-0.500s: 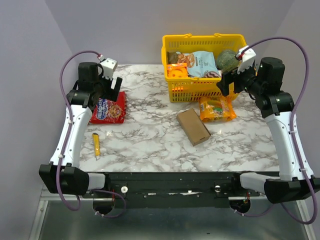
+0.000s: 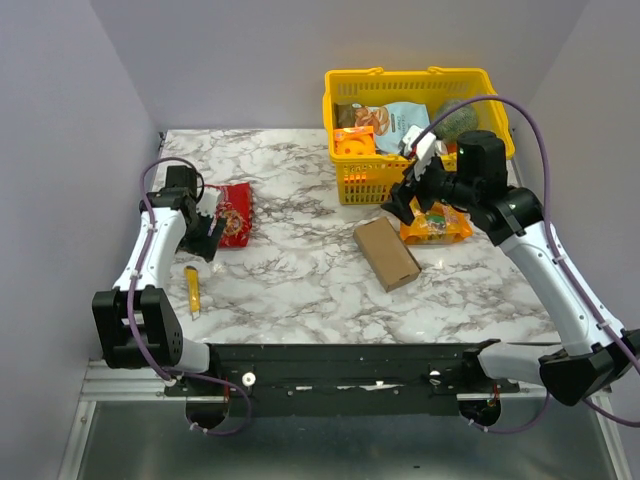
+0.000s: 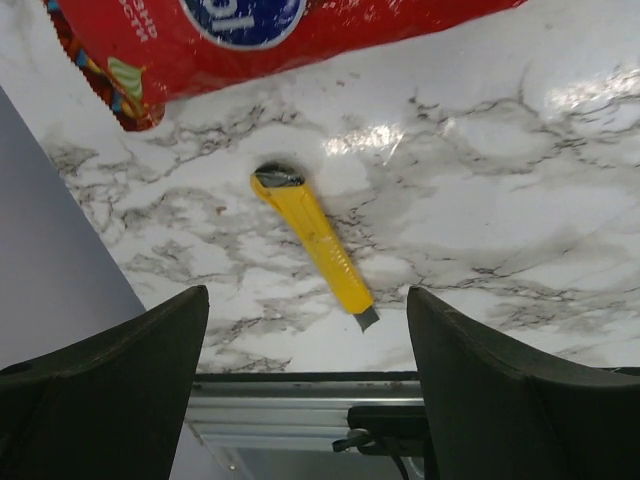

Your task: Unpack the express box

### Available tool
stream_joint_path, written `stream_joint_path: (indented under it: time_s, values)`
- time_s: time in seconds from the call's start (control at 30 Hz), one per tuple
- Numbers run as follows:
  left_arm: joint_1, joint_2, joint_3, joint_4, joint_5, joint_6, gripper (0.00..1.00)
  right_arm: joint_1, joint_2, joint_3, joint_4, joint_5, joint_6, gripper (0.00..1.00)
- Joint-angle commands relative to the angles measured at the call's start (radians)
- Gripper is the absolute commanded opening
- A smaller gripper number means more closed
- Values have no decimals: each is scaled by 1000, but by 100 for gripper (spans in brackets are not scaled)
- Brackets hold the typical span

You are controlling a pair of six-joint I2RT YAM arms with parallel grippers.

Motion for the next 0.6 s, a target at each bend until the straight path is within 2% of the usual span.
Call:
stream_joint_path:
  time_s: [0.0, 0.07, 0.13, 0.23, 0.57]
  values:
    - [18, -46, -66, 1, -105, 6, 86, 23, -28, -35, 21, -23, -4, 93]
    - [26, -63, -121, 21, -125, 37, 85, 23, -39, -57, 31, -14, -4, 93]
    - [30, -63, -149, 31, -124, 64, 79, 25, -48, -77, 28, -14, -5, 93]
    - [35, -14, -166, 18, -133, 89, 74, 26, -50, -76, 25, -14, -9, 93]
    - [61, 43, -301, 134, -76, 98, 70, 41, 16, 3, -15, 32, -42, 93]
